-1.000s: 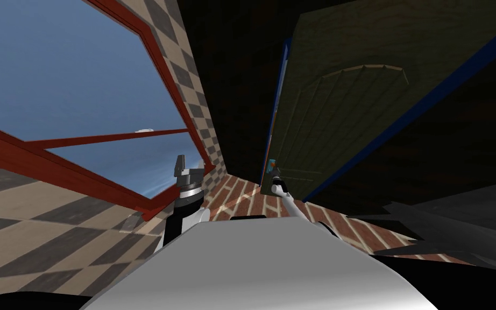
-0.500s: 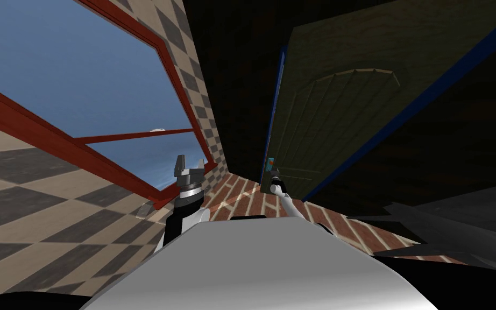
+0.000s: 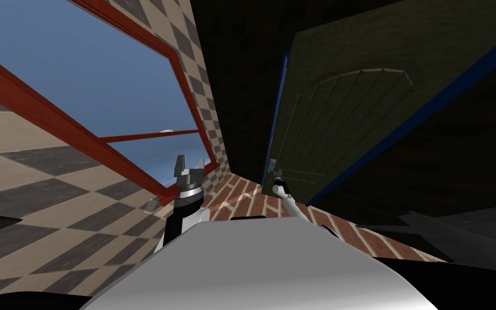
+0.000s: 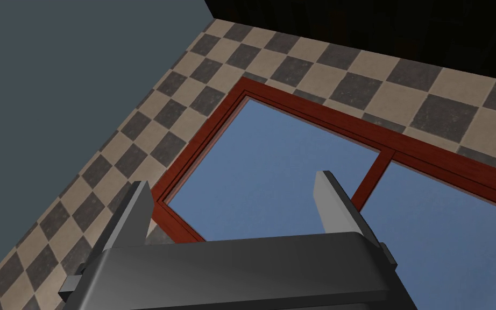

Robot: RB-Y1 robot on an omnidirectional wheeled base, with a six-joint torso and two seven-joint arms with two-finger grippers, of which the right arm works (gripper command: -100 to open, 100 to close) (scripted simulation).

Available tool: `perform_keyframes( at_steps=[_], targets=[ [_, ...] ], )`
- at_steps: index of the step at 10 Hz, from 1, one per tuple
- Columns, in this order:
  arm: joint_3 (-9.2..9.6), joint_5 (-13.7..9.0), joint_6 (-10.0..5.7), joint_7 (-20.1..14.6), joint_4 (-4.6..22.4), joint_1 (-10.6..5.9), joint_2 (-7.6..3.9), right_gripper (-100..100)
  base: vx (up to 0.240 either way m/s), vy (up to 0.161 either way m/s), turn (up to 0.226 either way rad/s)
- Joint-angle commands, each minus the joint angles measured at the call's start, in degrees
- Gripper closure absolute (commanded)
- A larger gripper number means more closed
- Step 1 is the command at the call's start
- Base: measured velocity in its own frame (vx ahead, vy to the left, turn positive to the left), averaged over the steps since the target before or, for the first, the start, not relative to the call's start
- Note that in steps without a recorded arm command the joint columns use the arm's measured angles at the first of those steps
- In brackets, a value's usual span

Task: Pull the door open

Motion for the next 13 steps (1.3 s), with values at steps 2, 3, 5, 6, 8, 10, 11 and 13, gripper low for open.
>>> perform_keyframes(
  at_steps=[2,3,5,6,8,10,11,13],
  targets=[
    [-0.87,-0.7,-0.72,-3.2,1.3,0.61,-3.57,-100,0.203,0.019,0.169],
    [-1.05,-0.9,-0.8,-3.8,1.5,0.8,-4.32,-100,0.183,0.0,0.133],
    [-1.54,-1.3,-1.04,-5.4,1.9,1.33,-6.32,-100,0.137,-0.004,0.092],
    [-1.78,-1.5,-1.15,-6.2,2.1,1.58,-7.29,-100,0.135,-0.03,0.13],
    [-1.57,-1.4,-1.1,-5.7,2.2,1.24,-6.78,100,0.025,-0.01,0.001],
    [-1.57,-1.4,-1.1,-5.7,2.2,1.24,-6.78,100,-0.021,0.005,-0.002],
    [-1.57,-1.4,-1.1,-5.7,2.2,1.24,-6.78,100,-0.009,0.002,0.002],
    [-1.57,-1.4,-1.1,-5.7,2.2,1.24,-6.78,100,0.0,0.0,0.0]
  ],
)
